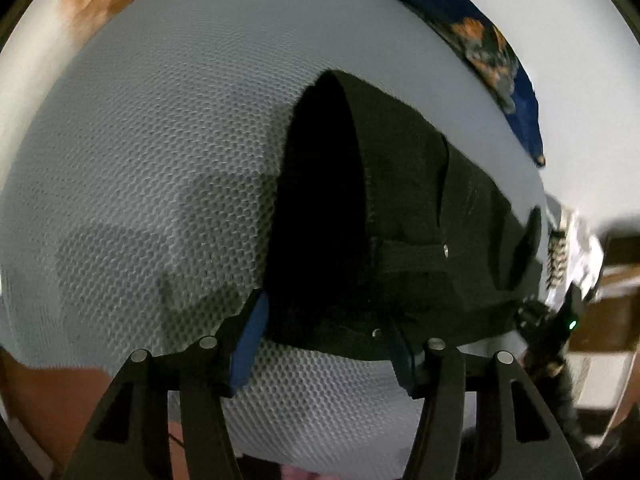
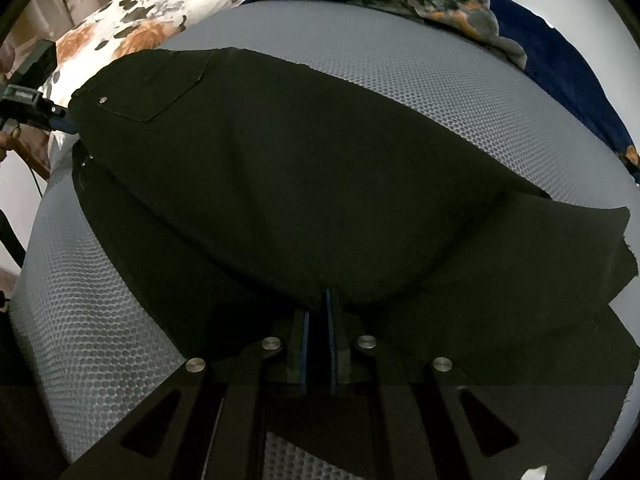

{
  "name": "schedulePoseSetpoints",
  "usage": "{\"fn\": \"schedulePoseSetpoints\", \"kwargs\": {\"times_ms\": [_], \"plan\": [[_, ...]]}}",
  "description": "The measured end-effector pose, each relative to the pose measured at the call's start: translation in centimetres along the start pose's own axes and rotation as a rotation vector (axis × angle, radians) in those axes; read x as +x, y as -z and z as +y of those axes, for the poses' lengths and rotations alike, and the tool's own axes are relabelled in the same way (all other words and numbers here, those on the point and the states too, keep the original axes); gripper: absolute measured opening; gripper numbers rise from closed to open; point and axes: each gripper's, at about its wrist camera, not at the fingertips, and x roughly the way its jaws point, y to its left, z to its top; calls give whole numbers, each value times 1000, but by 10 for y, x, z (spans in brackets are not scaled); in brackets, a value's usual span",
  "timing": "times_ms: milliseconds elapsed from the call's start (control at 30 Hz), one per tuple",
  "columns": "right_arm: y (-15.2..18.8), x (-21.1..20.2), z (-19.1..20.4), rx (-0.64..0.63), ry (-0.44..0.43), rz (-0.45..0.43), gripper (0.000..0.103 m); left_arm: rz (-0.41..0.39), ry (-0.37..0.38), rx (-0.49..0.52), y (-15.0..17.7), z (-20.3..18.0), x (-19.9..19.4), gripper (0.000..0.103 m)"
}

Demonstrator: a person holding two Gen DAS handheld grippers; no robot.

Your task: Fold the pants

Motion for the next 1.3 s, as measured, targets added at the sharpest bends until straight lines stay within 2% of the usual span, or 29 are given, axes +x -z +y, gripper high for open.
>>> {"fn": "schedulePoseSetpoints", "kwargs": {"times_ms": [133, 333, 433, 567, 733, 867, 1033, 1133, 1300], "plan": [[1, 0, 1, 4, -2, -8, 8, -12, 31, -111, 2, 7, -7, 58], [2, 1, -2, 22, -15, -16, 8, -85, 169, -352, 16, 28, -22, 59], [2, 1, 0, 22, -12, -18, 8, -85, 201, -396, 26, 22, -21, 59], [3, 1, -1, 31, -13, -22, 8, -38, 253, -425, 37, 16, -3, 59], [2, 1, 0, 30, -7, -21, 8, -21, 236, -446, 40, 12, 19, 58], [3, 1, 0, 35, -1, -22, 8, -53, 212, -456, 30, 8, 28, 57], [2, 0, -1, 48, 6, -22, 8, -98, 212, -424, 19, 5, 34, 31], [2, -5, 2, 47, 35, -25, 6, -111, 201, -369, 14, 0, 32, 24], [-1, -38, 15, 7, 73, -62, 5, -134, 169, -199, 5, -22, 8, 21]]}}
